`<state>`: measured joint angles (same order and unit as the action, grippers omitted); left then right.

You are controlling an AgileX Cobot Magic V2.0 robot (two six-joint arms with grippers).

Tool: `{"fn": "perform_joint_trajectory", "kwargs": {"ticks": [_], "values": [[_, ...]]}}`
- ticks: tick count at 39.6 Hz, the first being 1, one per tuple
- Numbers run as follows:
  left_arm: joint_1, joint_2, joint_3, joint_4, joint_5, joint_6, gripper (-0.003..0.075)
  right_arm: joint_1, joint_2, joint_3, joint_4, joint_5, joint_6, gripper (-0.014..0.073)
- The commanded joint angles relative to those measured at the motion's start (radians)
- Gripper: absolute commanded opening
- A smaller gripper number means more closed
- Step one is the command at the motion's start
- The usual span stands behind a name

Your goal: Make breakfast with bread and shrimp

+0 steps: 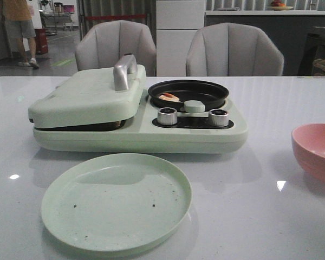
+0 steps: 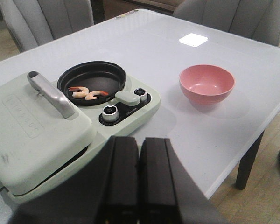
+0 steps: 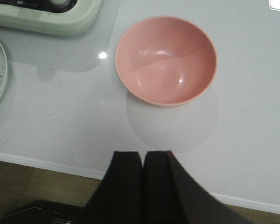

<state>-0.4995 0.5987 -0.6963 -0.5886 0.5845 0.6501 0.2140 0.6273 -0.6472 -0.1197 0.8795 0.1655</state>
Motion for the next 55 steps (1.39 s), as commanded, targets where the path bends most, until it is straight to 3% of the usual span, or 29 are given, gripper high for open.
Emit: {"fn": "perform_joint_trajectory", "kwargs": {"ticks": [1, 8, 26, 33, 48, 55], "values": [[-0.004, 0.001, -0.027, -0.032, -0.071, -0.001, 0.01, 0.0, -0.001, -0.025, -0.008, -0.07, -0.009, 0.0017], [0.019, 0.001, -0.017, -0.023, -0.114, -0.102, 0.01, 0.0, -0.001, -0.025, -0.008, -0.07, -0.009, 0.0017], [0.034, 0.001, 0.008, 0.004, -0.12, -0.102, 0.01, 0.0, -0.001, -0.025, -0.008, -0.07, -0.009, 0.0017], [0.037, -0.019, 0.018, 0.214, -0.155, -0.143, 0.01, 0.0, -0.001, -0.025, -0.008, -0.069, -0.009, 0.0017], [0.387, -0.36, 0.191, 0.246, -0.175, -0.158, 0.01, 0.0, -0.001, -0.025, -0.008, -0.068, -0.009, 0.0017], [0.491, -0.477, 0.289, 0.22, -0.177, -0.166, 0.01, 0.0, -0.001, -0.025, -0.008, -0.068, -0.009, 0.0017]]}}
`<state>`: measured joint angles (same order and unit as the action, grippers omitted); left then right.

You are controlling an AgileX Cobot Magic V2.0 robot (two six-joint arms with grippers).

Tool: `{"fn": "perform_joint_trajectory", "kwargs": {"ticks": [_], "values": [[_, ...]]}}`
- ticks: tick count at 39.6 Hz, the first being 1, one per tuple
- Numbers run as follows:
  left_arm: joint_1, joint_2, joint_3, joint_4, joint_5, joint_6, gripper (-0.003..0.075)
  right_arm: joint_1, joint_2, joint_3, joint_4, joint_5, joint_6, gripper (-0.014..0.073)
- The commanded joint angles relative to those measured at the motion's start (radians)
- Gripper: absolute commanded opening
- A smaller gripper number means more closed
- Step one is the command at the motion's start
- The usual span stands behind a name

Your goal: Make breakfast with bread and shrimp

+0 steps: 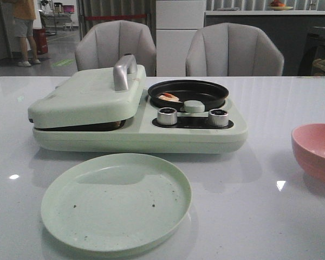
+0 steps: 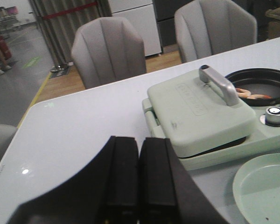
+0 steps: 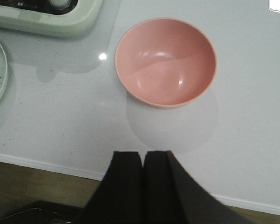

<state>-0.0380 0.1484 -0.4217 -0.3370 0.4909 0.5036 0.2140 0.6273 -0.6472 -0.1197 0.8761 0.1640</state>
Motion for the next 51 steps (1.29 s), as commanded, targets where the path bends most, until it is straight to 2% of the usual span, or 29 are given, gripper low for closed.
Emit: {"fn": "perform_joint_trajectory", "kwargs": {"ticks": [1, 7, 10, 21, 27, 32, 37, 45, 51], "values": [[0.033, -0.036, 0.023, -0.029, -0.086, -0.033, 0.01, 0.0, -0.001, -0.025, -0.008, -0.065, -0.008, 0.0017], [0.031, -0.11, 0.127, 0.126, -0.136, -0.28, 0.01, 0.0, -0.001, -0.025, -0.008, -0.065, -0.008, 0.0017], [0.031, -0.137, 0.171, 0.196, -0.159, -0.363, 0.01, 0.0, -0.001, -0.025, -0.008, -0.065, -0.008, 0.0017], [0.027, -0.175, 0.333, 0.258, -0.319, -0.43, 0.01, 0.0, -0.001, -0.025, -0.008, -0.064, -0.008, 0.0017], [-0.008, -0.175, 0.387, 0.401, -0.383, -0.585, 0.01, 0.0, -0.001, -0.025, -0.008, -0.064, -0.008, 0.0017], [-0.025, -0.175, 0.433, 0.394, -0.478, -0.589, 0.01, 0.0, -0.001, -0.025, -0.008, -0.064, -0.008, 0.0017], [-0.031, -0.175, 0.43, 0.386, -0.502, -0.583, 0.01, 0.0, -0.001, -0.025, -0.008, -0.064, -0.008, 0.0017], [-0.031, -0.175, 0.43, 0.324, -0.513, -0.478, 0.01, 0.0, -0.001, -0.025, -0.008, -0.064, -0.008, 0.0017], [-0.031, -0.175, 0.43, 0.31, -0.532, -0.475, 0.01, 0.0, -0.001, -0.025, -0.008, -0.064, -0.008, 0.0017]]}}
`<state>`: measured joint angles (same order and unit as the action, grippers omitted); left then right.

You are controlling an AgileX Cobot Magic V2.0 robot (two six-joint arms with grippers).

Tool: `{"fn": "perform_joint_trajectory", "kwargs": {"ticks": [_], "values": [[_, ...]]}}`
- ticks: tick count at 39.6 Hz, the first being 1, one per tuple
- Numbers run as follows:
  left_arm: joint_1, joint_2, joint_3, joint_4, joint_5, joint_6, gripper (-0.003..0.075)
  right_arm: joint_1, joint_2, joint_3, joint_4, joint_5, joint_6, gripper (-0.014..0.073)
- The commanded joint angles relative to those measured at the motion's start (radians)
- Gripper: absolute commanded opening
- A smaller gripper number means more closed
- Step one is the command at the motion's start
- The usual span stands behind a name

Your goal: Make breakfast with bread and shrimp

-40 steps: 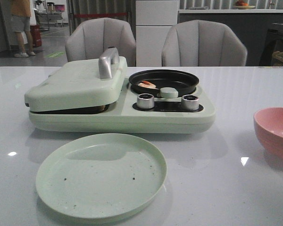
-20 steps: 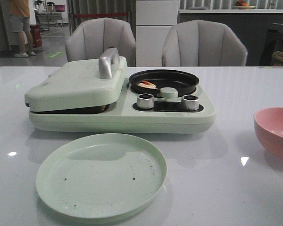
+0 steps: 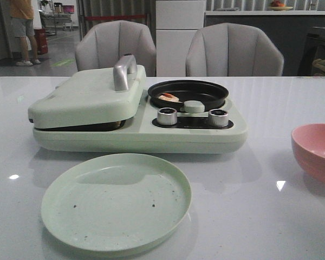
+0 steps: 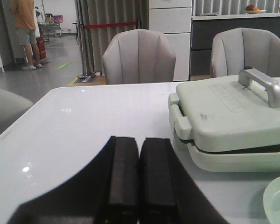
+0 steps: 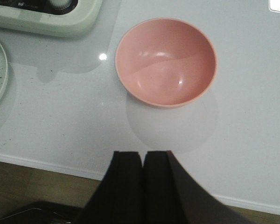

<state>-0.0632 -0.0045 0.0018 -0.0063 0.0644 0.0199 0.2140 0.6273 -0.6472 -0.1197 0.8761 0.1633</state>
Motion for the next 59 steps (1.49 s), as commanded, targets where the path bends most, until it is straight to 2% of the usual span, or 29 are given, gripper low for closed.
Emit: {"fn": "perform_joint_trajectory", "kwargs": {"ticks": [1, 17, 59], "values": [[-0.005, -0.022, 0.007, -0.02, -0.105, 0.008, 0.01, 0.0, -0.001, -0.025, -0.008, -0.064, -0.007, 0.0017], [0.046, -0.022, 0.007, -0.021, -0.112, 0.008, 0.01, 0.0, -0.001, -0.025, -0.008, -0.064, -0.007, 0.0017], [0.044, -0.022, 0.007, -0.021, -0.112, 0.008, 0.01, 0.0, -0.013, -0.023, -0.008, -0.064, -0.007, 0.0017]]}}
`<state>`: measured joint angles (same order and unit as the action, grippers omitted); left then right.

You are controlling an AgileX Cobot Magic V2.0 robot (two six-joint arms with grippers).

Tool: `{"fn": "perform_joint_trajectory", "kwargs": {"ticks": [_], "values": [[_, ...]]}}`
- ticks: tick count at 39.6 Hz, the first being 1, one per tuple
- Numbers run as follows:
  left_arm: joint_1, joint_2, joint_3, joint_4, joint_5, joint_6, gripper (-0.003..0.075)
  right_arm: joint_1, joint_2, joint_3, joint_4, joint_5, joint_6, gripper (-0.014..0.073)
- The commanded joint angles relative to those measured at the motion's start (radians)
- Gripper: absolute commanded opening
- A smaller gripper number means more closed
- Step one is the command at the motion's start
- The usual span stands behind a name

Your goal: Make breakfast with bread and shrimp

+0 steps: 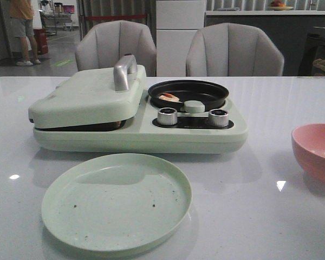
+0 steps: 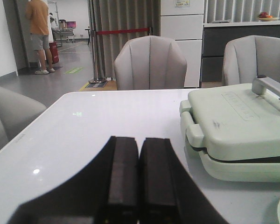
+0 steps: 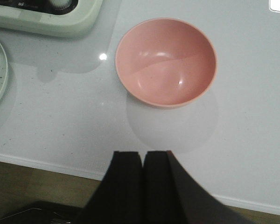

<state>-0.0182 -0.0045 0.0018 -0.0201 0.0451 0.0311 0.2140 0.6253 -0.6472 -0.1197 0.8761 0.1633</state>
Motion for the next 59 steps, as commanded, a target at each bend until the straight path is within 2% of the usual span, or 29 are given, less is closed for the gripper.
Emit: {"fn": "perform_joint_trajectory", "kwargs": {"ticks": [1, 10, 22, 38, 42, 59], "values": [[-0.001, -0.022, 0.007, -0.007, -0.092, -0.003, 0.01, -0.005, -0.018, -0.02, -0.008, -0.065, -0.007, 0.0017], [-0.001, -0.022, 0.007, -0.007, -0.092, -0.003, 0.01, -0.083, -0.152, 0.059, -0.014, -0.126, -0.007, 0.0017], [-0.001, -0.022, 0.007, -0.007, -0.092, -0.003, 0.01, -0.245, -0.388, 0.322, 0.001, -0.516, -0.061, 0.0017], [-0.001, -0.022, 0.007, -0.007, -0.092, -0.003, 0.01, -0.286, -0.608, 0.612, 0.028, -0.882, -0.058, 0.0017], [-0.001, -0.022, 0.007, -0.007, -0.092, -0.003, 0.01, -0.295, -0.662, 0.661, 0.038, -0.899, -0.058, 0.0017], [-0.001, -0.019, 0.007, -0.007, -0.092, -0.003, 0.01, -0.295, -0.658, 0.658, 0.039, -0.876, -0.058, 0.0017]]}}
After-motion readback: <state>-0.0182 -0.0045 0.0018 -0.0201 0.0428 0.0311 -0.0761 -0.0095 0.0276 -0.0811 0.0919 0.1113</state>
